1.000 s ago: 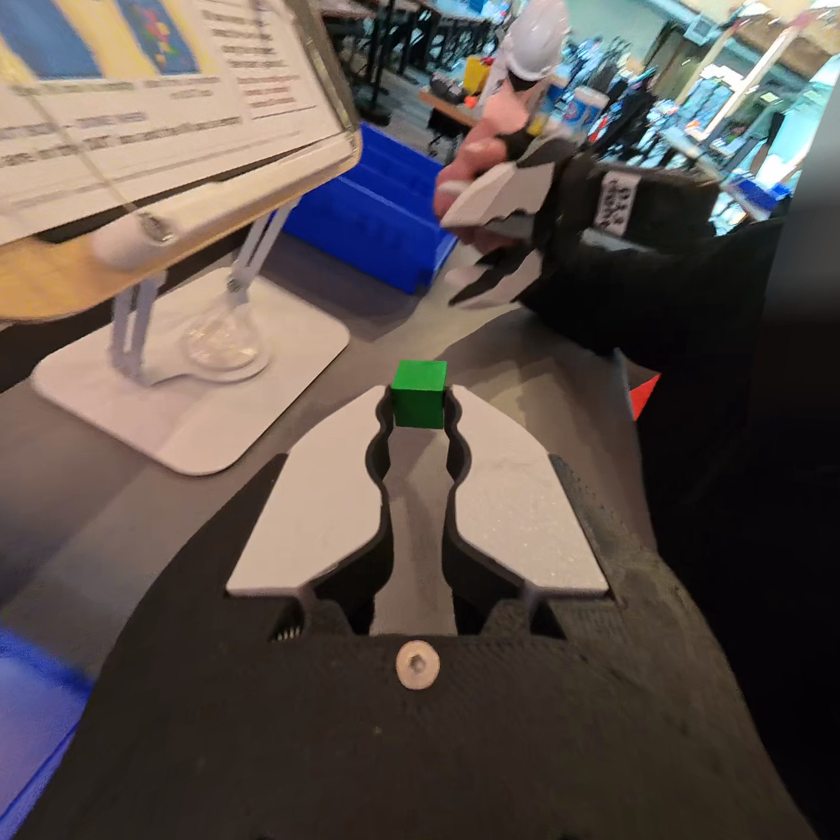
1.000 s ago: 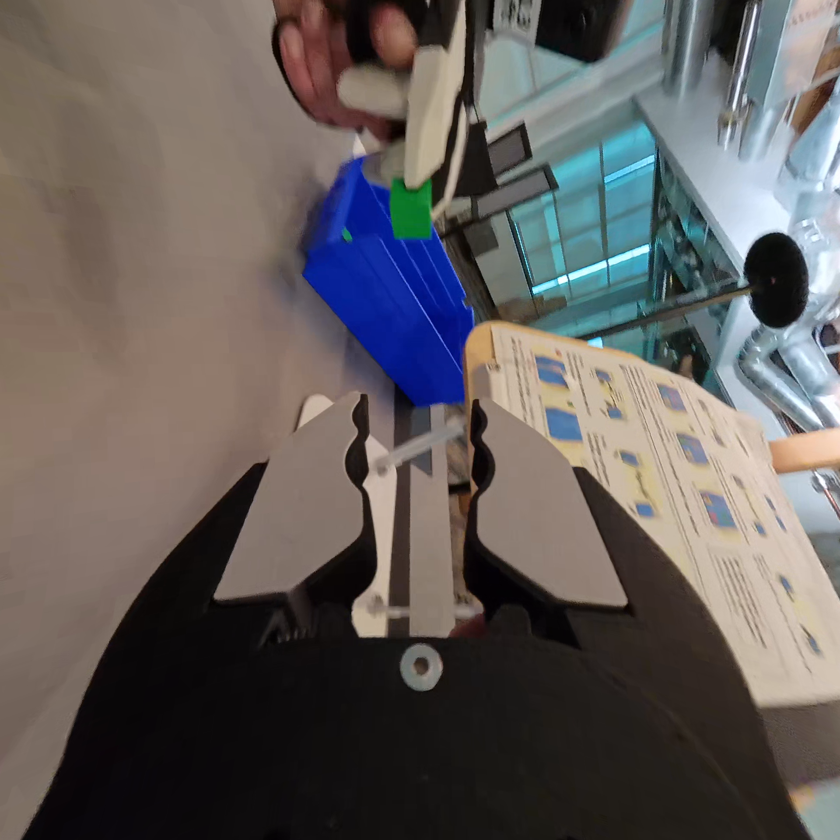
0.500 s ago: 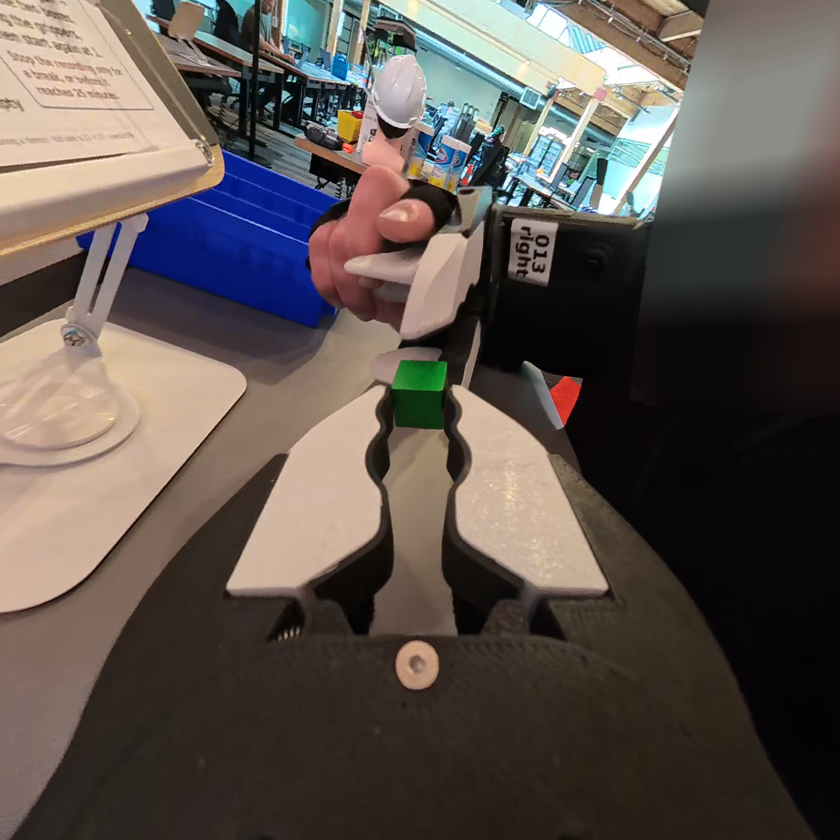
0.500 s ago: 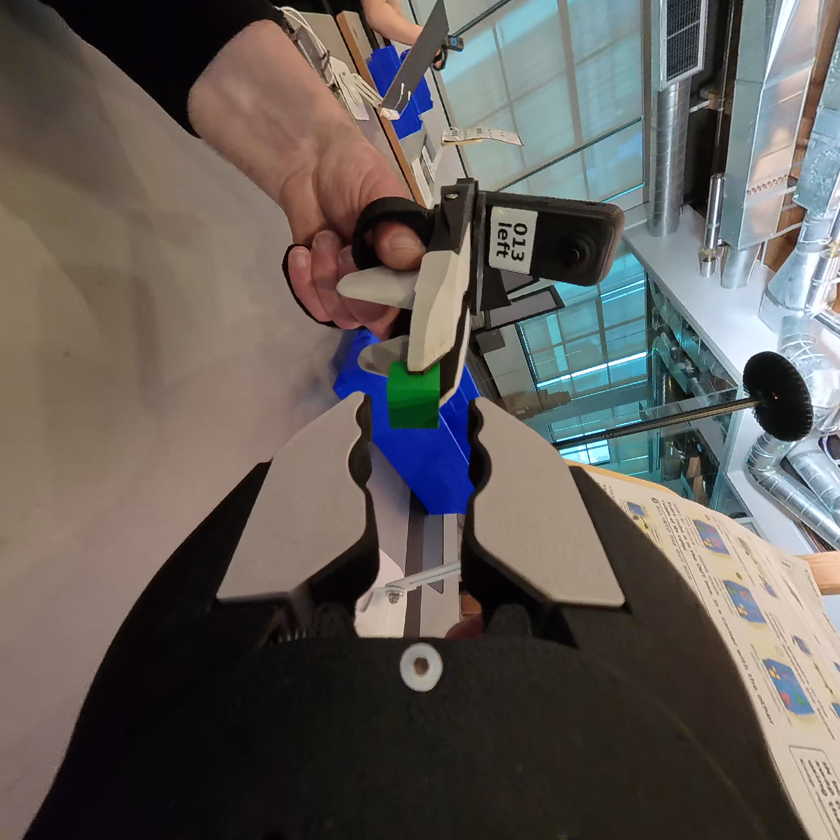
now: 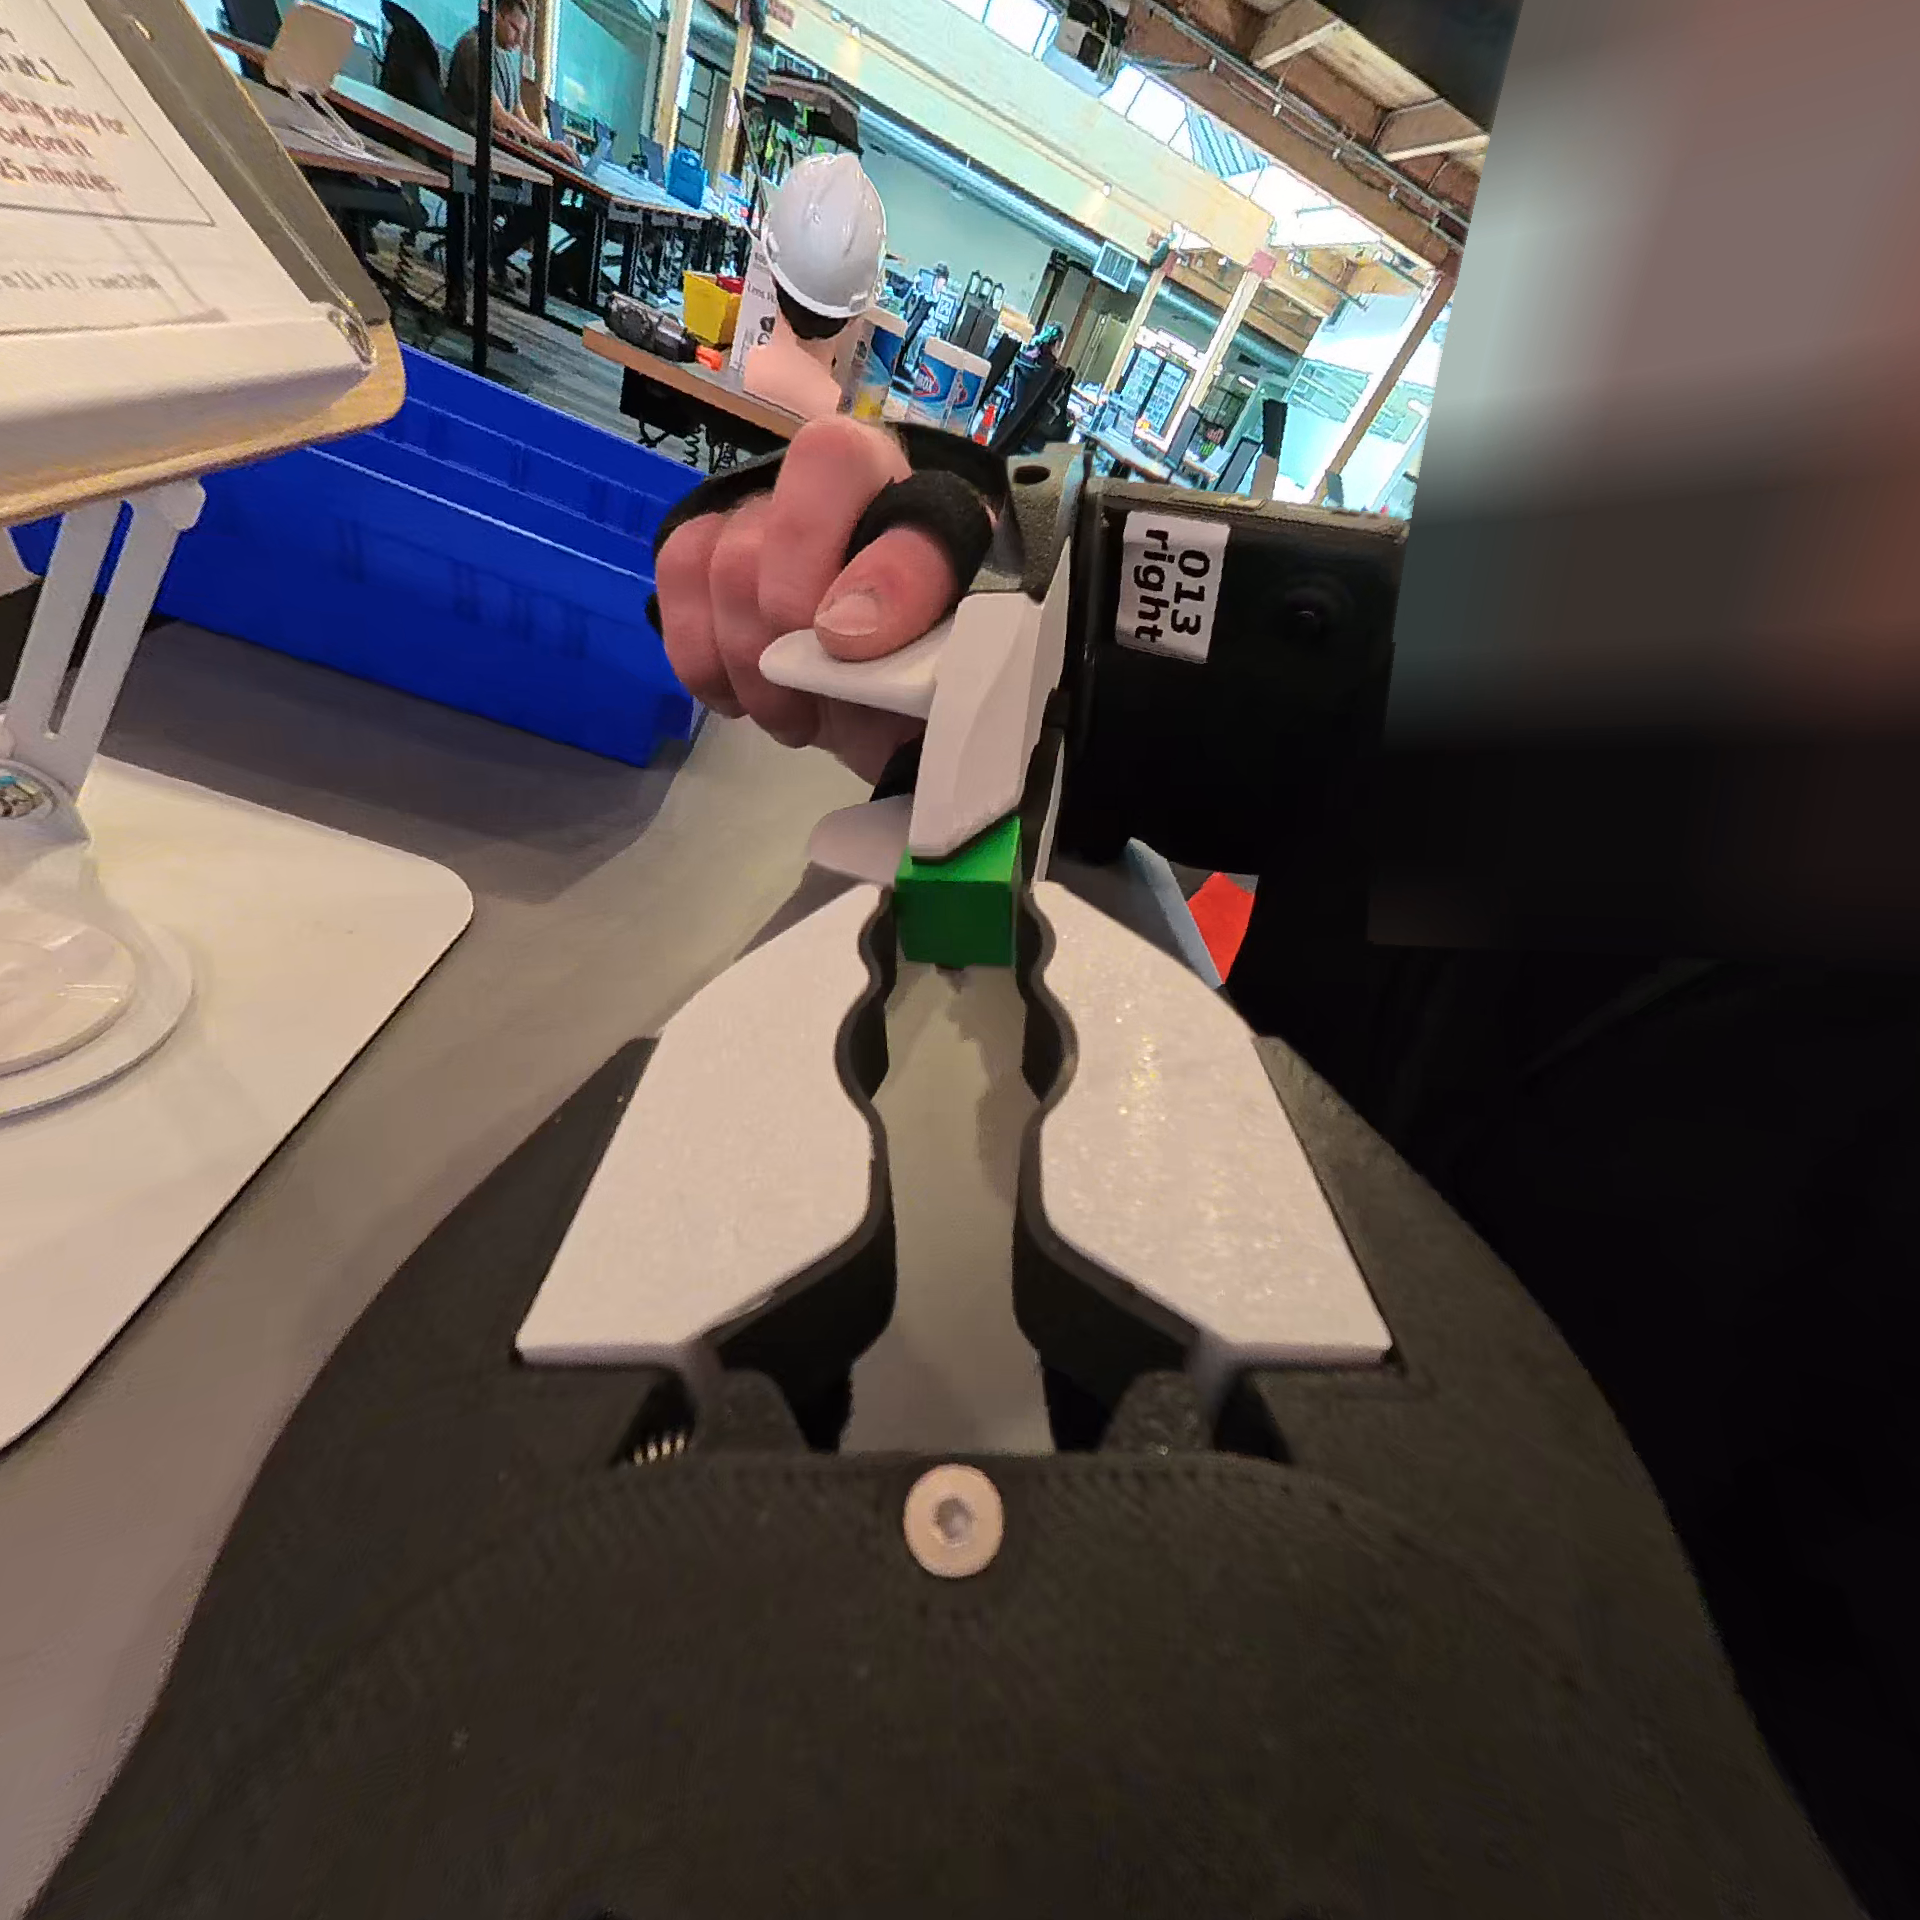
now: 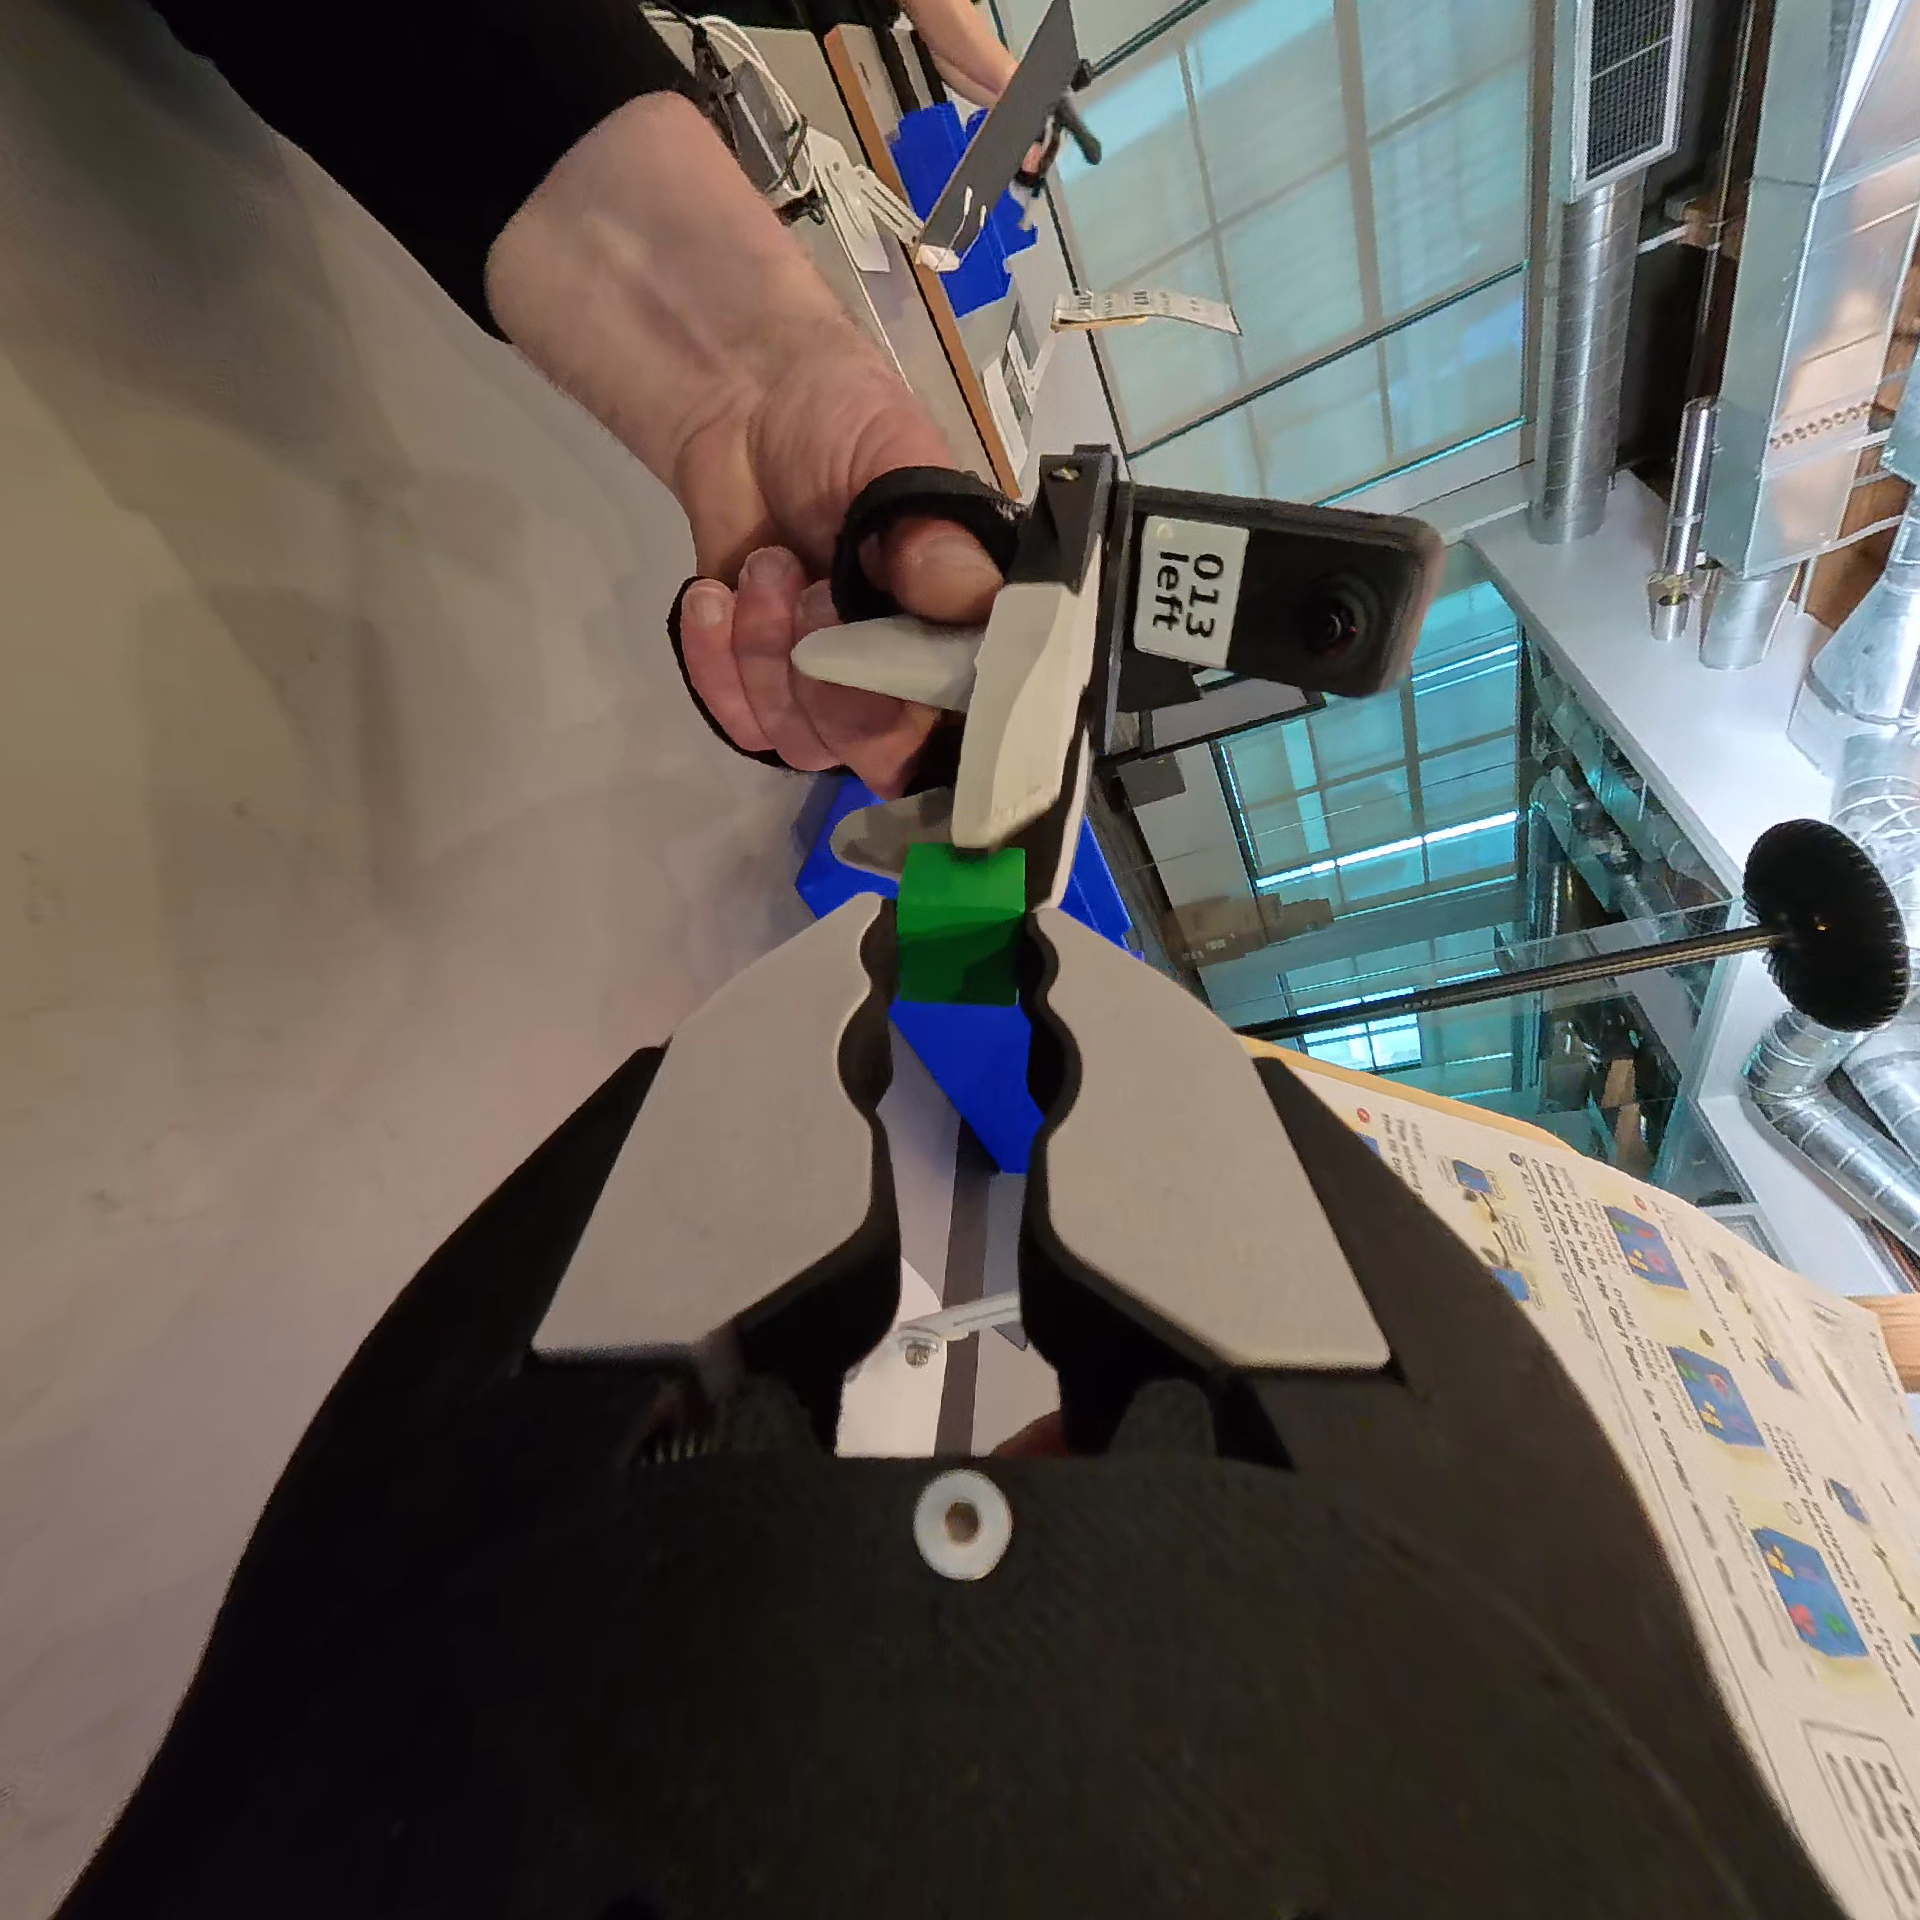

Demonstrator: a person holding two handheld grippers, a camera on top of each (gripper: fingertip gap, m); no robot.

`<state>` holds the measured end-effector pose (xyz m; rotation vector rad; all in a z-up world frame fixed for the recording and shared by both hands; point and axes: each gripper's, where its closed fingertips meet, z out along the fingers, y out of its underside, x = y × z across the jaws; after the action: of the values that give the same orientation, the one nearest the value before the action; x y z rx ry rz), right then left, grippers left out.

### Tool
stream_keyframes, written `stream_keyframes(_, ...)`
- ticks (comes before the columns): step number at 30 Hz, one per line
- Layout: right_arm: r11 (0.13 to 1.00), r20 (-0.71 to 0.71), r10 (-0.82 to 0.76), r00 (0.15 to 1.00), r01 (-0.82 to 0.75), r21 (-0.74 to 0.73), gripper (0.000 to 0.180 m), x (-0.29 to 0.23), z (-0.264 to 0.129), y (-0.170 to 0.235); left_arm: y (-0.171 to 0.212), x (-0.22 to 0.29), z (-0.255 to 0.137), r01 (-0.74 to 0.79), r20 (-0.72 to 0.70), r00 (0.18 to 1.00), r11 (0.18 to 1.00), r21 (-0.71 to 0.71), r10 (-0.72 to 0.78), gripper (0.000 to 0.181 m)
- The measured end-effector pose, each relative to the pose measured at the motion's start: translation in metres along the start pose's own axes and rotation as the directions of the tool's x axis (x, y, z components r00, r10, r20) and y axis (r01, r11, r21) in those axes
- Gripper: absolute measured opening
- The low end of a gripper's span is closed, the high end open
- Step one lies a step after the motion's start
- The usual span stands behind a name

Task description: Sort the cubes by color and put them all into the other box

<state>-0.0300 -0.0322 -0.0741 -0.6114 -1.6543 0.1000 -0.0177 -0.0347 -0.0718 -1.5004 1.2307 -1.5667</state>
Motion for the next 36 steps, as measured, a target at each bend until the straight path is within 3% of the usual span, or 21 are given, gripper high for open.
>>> stream_keyframes(2,1.0,-0.012,0.008,1.0,-0.008,-0.017,0.022,0.007,-0.01,0.003,-0.005,0.0,-0.007,-0.012,0.02,1.0,1.0,0.017,0.012,0.024)
stream_keyframes(5,0.994,-0.041,-0.005,0.999,0.001,-0.112,0.022,0.026,-0.038,0.023,-0.011,-0.004,-0.026,-0.08,0.111,0.991,0.996,0.036,0.076,0.0)
stream_keyframes(12,0.9,-0.195,0.046,0.98,-0.125,-0.418,0.022,0.078,-0.147,0.119,-0.017,-0.005,-0.057,-0.176,0.28,0.944,0.984,-0.016,0.173,0.0)
stream_keyframes(21,0.547,-0.258,0.253,0.933,-0.357,-0.757,0.022,0.054,-0.275,0.266,-0.009,-0.015,-0.058,-0.181,0.342,0.919,0.98,-0.081,0.198,0.0)
stream_keyframes(30,0.28,-0.234,0.463,0.855,-0.392,-0.876,0.022,-0.01,-0.299,0.328,-0.008,-0.024,-0.076,-0.164,0.429,0.881,0.98,-0.115,0.198,0.0)
stream_keyframes(33,0.198,-0.277,0.458,0.845,-0.401,-0.894,0.059,-0.015,-0.304,0.341,-0.009,-0.031,-0.098,-0.146,0.514,0.836,0.981,-0.128,0.192,0.0)
stream_keyframes(36,0.21,-0.293,0.444,0.847,-0.416,-0.885,0.055,-0.008,-0.303,0.336,-0.01,-0.038,-0.124,-0.128,0.596,0.782,0.983,-0.128,0.18,0.002)
